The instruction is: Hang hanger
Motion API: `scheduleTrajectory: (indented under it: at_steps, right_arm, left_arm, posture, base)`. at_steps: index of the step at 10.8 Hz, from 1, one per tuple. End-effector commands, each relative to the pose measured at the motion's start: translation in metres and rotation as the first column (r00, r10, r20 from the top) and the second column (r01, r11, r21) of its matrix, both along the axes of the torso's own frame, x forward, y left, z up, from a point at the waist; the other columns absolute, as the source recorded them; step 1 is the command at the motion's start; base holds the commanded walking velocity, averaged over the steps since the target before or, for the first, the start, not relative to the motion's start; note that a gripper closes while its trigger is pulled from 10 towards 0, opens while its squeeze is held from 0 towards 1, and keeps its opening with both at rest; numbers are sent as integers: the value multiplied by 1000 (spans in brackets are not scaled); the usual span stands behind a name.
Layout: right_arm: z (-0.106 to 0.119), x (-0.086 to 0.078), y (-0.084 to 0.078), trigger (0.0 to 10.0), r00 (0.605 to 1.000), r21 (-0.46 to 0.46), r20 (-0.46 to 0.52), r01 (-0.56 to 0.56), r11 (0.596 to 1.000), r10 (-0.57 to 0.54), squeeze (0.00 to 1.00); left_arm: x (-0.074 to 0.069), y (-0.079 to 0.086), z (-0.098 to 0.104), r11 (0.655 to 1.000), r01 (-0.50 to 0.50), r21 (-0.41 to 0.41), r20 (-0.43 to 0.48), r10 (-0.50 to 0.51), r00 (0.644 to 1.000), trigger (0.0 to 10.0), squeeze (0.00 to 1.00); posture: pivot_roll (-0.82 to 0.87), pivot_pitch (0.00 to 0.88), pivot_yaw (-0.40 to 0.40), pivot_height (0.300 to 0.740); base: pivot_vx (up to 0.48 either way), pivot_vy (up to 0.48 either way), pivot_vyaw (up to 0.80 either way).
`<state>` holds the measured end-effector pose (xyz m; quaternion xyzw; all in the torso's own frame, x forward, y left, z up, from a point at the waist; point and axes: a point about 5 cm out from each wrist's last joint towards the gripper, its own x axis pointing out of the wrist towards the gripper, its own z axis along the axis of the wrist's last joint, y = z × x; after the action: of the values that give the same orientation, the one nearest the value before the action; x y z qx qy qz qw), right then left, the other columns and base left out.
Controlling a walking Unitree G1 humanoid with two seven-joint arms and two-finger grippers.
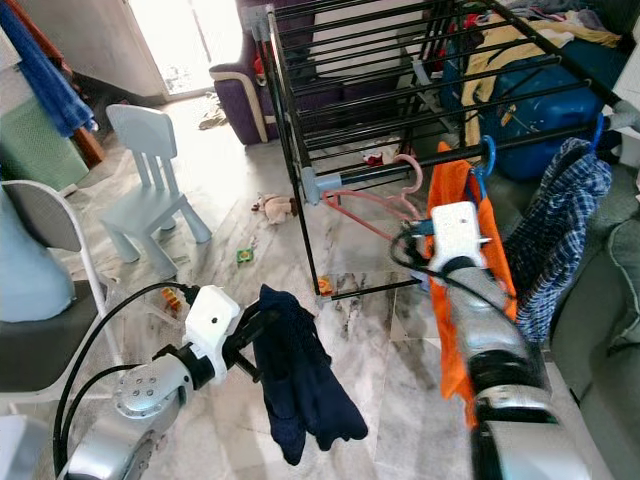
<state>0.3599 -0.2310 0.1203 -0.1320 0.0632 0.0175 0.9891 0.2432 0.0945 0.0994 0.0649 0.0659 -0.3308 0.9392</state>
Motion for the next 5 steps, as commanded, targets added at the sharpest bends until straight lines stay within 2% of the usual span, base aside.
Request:
scheduleTrajectory:
  at_steps: [1,2,4,5]
  right_arm:
    - [-5,0,3,10000,999,-2,-38,-18,1000,18,0]
    - [-12,-3,-9,10000,992,-6,-122,-38,999,37,0]
    - [-16,-4,-12,10000,976,-19,-201,-93,995,88,0]
    - [-16,-4,-11,7647,971,-19,-213,-111,994,104,0]
  left_arm:
    - [3,3,5,1000,-10,13,32,10,999,10000,0]
    - [3,2,4,1000,-6,14,29,6,1000,10000,0]
    - [3,2,3,1000,-2,16,29,1,1000,10000,0]
    - [3,2,4,1000,0,16,29,0,1000,10000,0]
  posture:
    - [-45,3,145,740]
    - [-45,3,147,740]
    - [-48,5,149,740]
    - [-46,7,152,740]
  base:
    - [0,0,0]
    - [0,0,0]
    - [0,0,0]
    - [0,0,0]
